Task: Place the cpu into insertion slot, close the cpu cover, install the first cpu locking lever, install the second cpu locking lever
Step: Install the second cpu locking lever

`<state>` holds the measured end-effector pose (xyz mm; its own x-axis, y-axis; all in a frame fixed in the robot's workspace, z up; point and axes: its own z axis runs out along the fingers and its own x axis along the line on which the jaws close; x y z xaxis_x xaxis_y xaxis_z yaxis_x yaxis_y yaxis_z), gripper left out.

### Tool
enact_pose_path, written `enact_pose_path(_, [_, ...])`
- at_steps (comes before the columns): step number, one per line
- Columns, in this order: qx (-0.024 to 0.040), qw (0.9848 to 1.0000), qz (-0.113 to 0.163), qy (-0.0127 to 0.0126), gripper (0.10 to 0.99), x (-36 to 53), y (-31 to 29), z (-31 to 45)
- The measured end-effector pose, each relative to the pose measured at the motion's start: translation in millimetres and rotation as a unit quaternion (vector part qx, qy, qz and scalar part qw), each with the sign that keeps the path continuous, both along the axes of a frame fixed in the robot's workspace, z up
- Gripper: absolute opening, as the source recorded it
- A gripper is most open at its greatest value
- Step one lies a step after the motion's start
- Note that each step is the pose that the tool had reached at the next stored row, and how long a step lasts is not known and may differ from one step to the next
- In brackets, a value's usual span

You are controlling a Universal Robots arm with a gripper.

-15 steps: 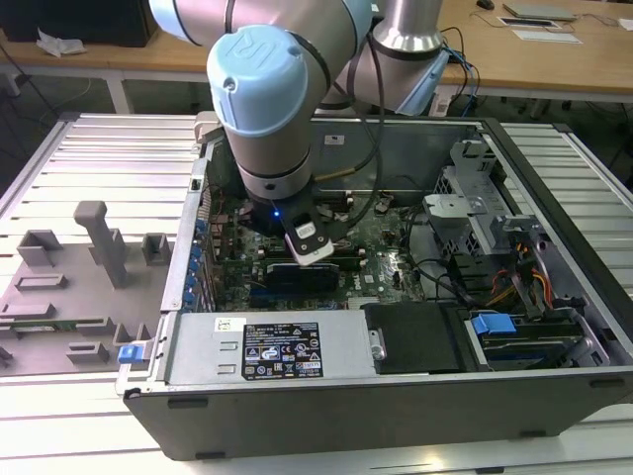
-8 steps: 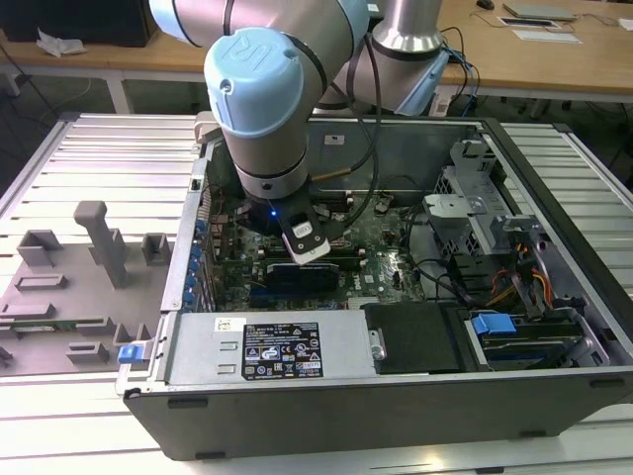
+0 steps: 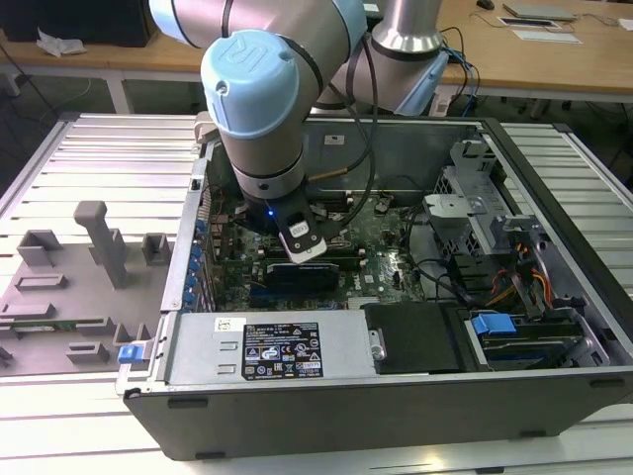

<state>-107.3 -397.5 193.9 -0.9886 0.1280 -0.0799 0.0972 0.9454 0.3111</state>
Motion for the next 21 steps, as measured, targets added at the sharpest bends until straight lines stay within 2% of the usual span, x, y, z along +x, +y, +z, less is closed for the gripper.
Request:
enact_pose_path(3, [0.0,1.0,0.0,0.0,0.106,0.0,0.0,0.5])
enact_pose_path(5, [0.0002,1.0,0.0,-0.0002,0.106,0.0,0.1,4.2])
enact_pose_path(7, [0.0001,1.0,0.0,-0.0001,0.106,0.0,0.1,11.6])
enact_pose_path(10, [-0.0001,1.0,0.0,-0.0001,0.106,0.0,0.0,36.0])
enact_pose_path(12, [-0.0018,1.0,0.0,0.0,0.106,0.2,0.0,40.7])
enact_pose_path(13, [-0.0044,1.0,0.0,0.0006,0.106,0.8,0.1,41.6])
enact_pose_path(14, [-0.0096,1.0,-0.001,0.0025,0.106,2.7,0.0,42.4])
enact_pose_path(18, [-0.0164,0.9998,-0.005,0.0069,0.106,9.0,0.0,43.0])
enact_pose_path(20, [-0.0211,0.9997,-0.006,0.0092,0.106,14.1,0.0,43.1])
enact_pose_path(21, [-0.0258,0.9996,-0.007,0.0107,0.106,18.6,0.0,43.1])
